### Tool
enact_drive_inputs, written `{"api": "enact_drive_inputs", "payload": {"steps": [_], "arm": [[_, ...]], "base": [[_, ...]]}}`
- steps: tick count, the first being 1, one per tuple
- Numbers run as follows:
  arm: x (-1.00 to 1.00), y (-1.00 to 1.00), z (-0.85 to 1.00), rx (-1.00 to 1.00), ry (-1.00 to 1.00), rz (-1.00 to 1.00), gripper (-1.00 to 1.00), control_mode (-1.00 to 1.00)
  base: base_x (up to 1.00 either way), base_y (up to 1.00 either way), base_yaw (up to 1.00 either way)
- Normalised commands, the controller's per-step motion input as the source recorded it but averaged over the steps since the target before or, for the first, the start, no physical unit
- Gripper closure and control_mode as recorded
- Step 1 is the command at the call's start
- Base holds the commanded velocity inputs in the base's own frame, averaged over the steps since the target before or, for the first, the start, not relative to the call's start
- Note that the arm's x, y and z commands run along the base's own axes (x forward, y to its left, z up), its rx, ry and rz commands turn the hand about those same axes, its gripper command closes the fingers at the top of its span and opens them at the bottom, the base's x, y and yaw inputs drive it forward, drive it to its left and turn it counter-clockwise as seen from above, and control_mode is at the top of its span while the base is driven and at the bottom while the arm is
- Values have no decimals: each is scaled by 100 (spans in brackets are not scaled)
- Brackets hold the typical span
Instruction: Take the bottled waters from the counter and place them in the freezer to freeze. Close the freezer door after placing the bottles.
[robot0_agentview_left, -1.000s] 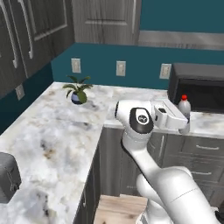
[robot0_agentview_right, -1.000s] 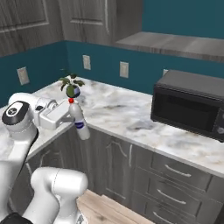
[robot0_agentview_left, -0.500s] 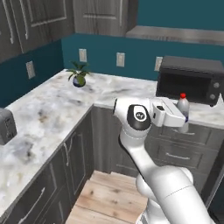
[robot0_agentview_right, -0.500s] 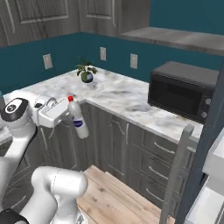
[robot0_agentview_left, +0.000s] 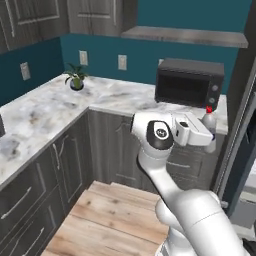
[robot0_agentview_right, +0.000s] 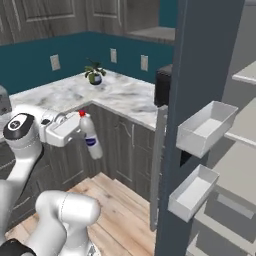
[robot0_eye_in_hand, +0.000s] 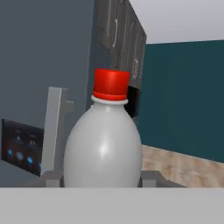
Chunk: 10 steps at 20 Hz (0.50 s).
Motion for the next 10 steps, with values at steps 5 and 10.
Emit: {"api": "enact_drive_inputs", "payload": {"steps": [5, 10], "arm": [[0, 0, 0, 0, 0, 0, 100, 100], [0, 0, 0, 0, 0, 0, 100, 100]], "base": [[-81, 31, -8], [-49, -37, -42]]}}
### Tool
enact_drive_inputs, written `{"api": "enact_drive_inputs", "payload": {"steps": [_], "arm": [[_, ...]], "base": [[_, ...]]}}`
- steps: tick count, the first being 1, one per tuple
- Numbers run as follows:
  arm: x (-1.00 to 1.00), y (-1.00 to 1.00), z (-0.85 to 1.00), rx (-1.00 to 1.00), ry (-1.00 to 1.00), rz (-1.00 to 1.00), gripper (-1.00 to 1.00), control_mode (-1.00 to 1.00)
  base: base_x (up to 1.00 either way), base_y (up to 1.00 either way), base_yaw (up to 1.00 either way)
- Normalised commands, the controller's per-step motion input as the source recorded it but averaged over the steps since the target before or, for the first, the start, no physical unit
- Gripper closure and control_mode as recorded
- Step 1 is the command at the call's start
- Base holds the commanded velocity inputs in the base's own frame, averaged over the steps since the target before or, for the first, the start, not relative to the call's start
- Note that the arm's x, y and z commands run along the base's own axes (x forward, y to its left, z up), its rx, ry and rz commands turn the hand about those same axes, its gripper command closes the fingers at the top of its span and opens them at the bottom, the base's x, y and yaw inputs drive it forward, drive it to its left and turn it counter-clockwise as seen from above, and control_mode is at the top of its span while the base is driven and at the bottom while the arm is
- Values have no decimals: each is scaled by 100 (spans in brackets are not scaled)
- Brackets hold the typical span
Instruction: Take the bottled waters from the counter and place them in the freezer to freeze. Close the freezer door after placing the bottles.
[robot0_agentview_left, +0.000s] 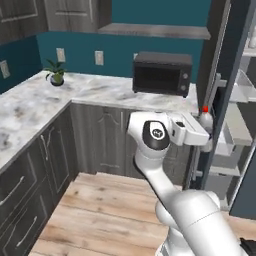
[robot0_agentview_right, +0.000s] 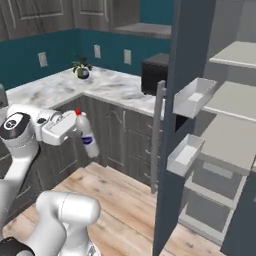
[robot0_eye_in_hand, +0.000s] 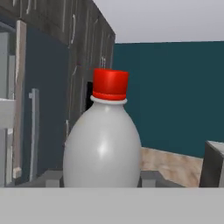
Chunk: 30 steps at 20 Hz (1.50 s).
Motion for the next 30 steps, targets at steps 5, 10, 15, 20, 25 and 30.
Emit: {"api": "enact_drive_inputs", "payload": {"steps": [5, 10, 15, 20, 25, 30], "arm": [[0, 0, 0, 0, 0, 0, 100, 100], [0, 0, 0, 0, 0, 0, 100, 100], [0, 0, 0, 0, 0, 0, 100, 100], [0, 0, 0, 0, 0, 0, 100, 100], [0, 0, 0, 0, 0, 0, 100, 100], [0, 0, 0, 0, 0, 0, 100, 100]], "base": [[-34, -99, -42], [-15, -95, -22], [26, -85, 2], [83, -85, 6], [83, -35, 15], [18, 2, 35]]}}
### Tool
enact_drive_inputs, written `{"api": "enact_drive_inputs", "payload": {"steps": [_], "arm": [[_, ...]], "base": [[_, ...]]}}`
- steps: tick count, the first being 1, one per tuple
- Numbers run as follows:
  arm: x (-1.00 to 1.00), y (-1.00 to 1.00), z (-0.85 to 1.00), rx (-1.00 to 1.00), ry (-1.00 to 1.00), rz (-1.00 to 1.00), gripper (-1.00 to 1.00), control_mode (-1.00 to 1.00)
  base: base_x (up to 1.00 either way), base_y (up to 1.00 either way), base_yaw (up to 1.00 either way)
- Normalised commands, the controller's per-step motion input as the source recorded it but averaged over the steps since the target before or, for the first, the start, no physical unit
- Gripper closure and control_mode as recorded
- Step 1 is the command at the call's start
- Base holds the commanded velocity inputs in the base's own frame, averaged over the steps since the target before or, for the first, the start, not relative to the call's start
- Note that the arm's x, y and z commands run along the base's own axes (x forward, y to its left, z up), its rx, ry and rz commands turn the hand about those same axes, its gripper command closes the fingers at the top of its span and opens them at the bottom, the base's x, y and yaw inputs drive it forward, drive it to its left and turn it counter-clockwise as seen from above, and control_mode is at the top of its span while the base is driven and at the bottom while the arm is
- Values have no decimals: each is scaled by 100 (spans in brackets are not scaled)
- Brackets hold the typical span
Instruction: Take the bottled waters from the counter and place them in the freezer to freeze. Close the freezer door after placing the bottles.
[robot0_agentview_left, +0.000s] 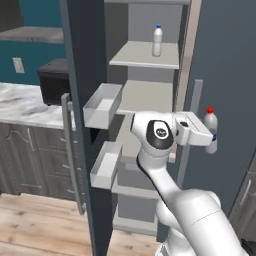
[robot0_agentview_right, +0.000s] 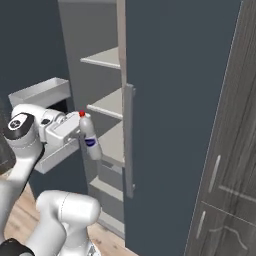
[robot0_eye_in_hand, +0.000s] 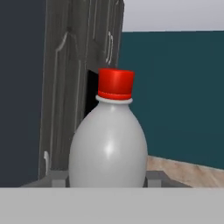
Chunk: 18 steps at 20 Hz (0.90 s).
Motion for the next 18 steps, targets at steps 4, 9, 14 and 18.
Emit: {"api": "enact_drive_inputs", "payload": {"steps": [4, 9, 14, 18], "arm": [[0, 0, 0, 0, 0, 0, 100, 100], [0, 0, 0, 0, 0, 0, 100, 100], [0, 0, 0, 0, 0, 0, 100, 100], [0, 0, 0, 0, 0, 0, 100, 100]], "base": [[-2, 16, 35], [-1, 4, 7], [43, 17, 6], [57, 18, 10]]}}
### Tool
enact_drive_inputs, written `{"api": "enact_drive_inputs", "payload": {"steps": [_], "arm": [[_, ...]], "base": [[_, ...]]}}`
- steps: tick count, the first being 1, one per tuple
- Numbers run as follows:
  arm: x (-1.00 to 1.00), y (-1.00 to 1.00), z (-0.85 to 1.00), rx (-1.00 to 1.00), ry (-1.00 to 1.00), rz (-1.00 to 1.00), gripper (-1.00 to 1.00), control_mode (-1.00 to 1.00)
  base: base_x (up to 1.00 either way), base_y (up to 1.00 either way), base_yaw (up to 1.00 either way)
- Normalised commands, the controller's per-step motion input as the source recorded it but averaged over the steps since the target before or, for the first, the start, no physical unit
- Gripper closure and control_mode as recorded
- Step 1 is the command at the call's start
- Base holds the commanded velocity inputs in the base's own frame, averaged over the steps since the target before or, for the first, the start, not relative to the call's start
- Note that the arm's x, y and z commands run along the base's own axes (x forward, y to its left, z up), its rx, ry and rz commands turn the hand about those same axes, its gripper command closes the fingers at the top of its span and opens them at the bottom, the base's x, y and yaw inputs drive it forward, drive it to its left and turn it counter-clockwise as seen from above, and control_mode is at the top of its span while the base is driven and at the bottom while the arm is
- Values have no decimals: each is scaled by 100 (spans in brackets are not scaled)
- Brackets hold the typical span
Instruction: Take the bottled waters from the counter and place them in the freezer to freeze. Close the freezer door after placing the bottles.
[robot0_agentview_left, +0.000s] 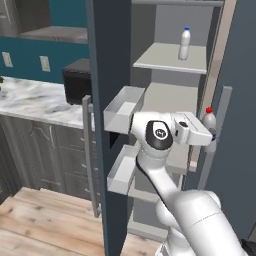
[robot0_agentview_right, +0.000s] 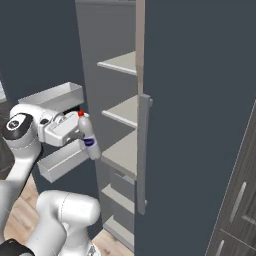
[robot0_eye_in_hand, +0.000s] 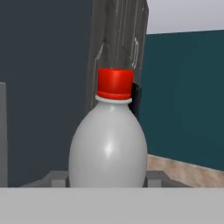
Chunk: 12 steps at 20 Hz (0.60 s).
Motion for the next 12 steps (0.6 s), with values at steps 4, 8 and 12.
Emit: {"api": "enact_drive_inputs", "payload": {"steps": [4, 8, 12], "arm": [[16, 10, 38, -1, -2, 21, 100, -100], [1, 5, 61, -1, 0, 41, 100, -100], [9, 1, 41, 0, 5, 45, 100, -100]], "base": [[11, 1, 5], [0, 0, 0], [0, 0, 0]]}}
